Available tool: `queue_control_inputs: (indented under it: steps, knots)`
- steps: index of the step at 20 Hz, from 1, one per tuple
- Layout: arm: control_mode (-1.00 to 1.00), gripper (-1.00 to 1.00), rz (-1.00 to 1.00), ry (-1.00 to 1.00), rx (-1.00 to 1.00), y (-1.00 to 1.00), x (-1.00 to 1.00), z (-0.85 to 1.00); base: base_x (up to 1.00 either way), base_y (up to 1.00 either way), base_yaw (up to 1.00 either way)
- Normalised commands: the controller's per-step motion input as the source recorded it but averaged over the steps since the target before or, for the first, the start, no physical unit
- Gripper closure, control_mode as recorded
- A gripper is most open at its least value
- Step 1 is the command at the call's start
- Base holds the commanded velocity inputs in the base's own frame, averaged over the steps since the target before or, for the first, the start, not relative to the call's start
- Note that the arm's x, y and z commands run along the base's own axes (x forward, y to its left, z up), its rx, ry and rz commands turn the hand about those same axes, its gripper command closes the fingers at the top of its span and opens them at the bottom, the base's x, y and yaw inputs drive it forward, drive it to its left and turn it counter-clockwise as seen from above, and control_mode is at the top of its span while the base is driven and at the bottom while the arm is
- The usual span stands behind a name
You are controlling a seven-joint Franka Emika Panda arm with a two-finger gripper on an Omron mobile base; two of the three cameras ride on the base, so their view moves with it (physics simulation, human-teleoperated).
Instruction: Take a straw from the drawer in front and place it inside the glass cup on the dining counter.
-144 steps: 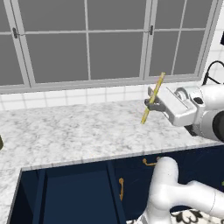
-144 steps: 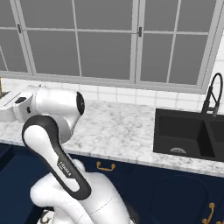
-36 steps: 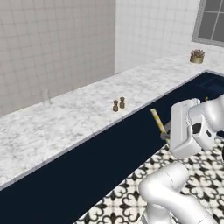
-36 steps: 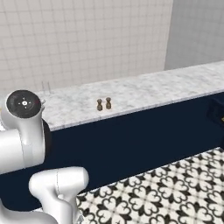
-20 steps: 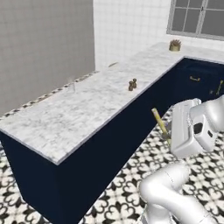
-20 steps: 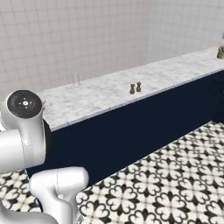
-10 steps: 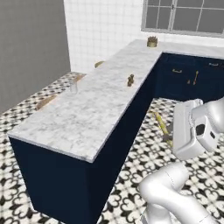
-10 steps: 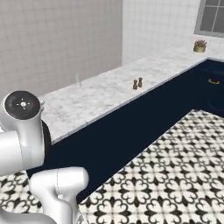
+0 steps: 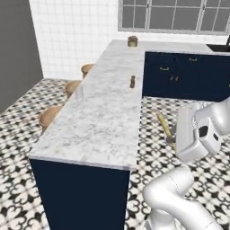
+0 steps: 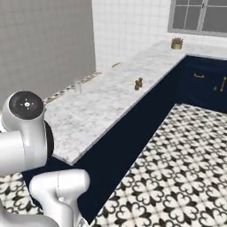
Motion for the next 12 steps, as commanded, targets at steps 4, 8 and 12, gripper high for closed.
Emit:
queue_control_inputs:
  steps: [4,8,12]
  knots:
    - [1.00,1.00,0.00,0.00,0.00,0.00,0.00,0.00,-0.58,1.00,-0.32]
    - [1.00,1.00,0.00,0.00,0.00,0.00,0.00,0.00,-0.40,1.00,-0.39]
    - [1.00,1.00,0.00,0.00,0.00,0.00,0.00,0.00,-0.21,1.00,-0.48]
